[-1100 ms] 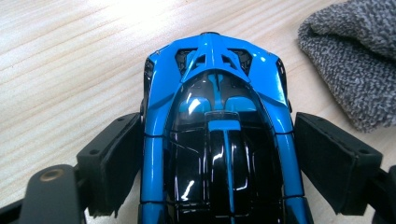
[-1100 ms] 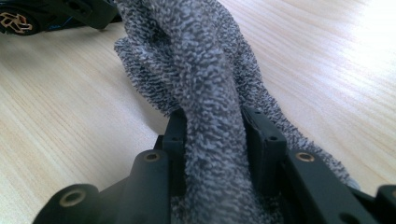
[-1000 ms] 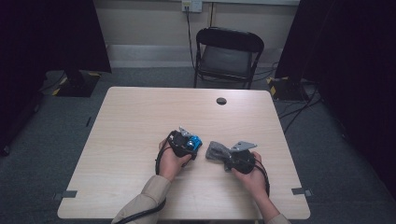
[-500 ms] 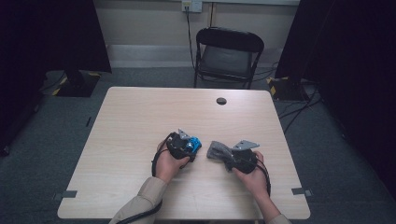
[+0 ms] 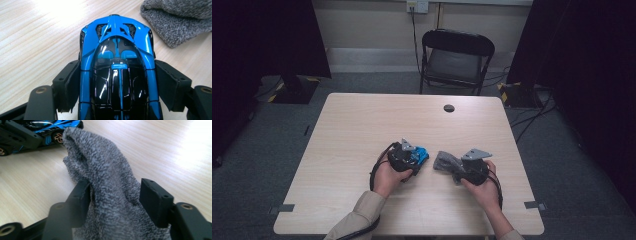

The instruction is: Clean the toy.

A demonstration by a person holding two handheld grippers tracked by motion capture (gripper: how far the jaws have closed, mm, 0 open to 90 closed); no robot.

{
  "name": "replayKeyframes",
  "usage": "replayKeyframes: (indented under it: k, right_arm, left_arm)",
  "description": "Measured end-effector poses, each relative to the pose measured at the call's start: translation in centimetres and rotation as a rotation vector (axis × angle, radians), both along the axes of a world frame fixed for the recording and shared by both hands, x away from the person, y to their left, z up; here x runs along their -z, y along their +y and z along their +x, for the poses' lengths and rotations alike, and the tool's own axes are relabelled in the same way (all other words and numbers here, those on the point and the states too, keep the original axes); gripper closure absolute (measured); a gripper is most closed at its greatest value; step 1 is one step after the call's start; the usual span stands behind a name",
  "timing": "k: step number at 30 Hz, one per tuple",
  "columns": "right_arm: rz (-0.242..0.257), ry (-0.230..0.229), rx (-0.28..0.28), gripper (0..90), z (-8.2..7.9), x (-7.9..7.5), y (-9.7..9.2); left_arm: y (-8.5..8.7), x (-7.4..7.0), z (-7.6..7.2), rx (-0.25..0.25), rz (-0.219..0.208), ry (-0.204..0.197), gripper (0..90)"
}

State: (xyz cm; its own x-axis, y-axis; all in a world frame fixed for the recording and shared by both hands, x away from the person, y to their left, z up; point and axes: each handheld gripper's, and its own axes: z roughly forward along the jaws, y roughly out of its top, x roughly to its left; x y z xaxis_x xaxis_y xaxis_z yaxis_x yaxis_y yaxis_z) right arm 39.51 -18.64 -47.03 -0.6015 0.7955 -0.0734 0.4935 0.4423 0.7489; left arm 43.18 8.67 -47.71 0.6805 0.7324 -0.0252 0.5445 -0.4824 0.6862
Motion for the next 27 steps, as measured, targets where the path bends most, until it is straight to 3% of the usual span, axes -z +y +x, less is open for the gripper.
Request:
replayKeyframes:
  k: [3,5,9,13,18,24,27]
  right_arm:
    - [0.004,-0.02,-0.013,37.5,-0.2,-0.5,0.3]
    - [-0.007,-0.01,-0.032,36.2,-0.3,-0.5,0.8]
    - [-0.057,0.012,-0.034,42.3,-0.2,0.3,1.6]
    - [-0.089,0.021,-0.034,48.6,0.0,1.1,1.7]
    - [-0.08,0.023,-0.034,52.7,0.1,1.2,1.4]
    - [-0.079,0.021,-0.037,52.5,0.0,1.2,1.4]
    - [-0.078,0.021,-0.038,52.4,0.0,1.2,1.3]
  left_arm:
    - [0.4,-0.5,-0.1,0.01,-0.005,-0.001,26.8]
    - [0.5,-0.6,-0.3,0.012,-0.015,0.001,26.8]
    - [0.8,-0.3,-0.3,0.008,-0.024,0.011,26.8]
    - [0.6,0.4,-0.4,0.017,0.004,0.005,26.8]
    - [0.5,0.9,-0.4,0.023,0.02,-0.006,26.6]
    - [1.0,0.8,-0.9,0.016,0.022,0.022,26.2]
    - [1.5,0.5,-1.3,0.018,0.015,0.005,23.9]
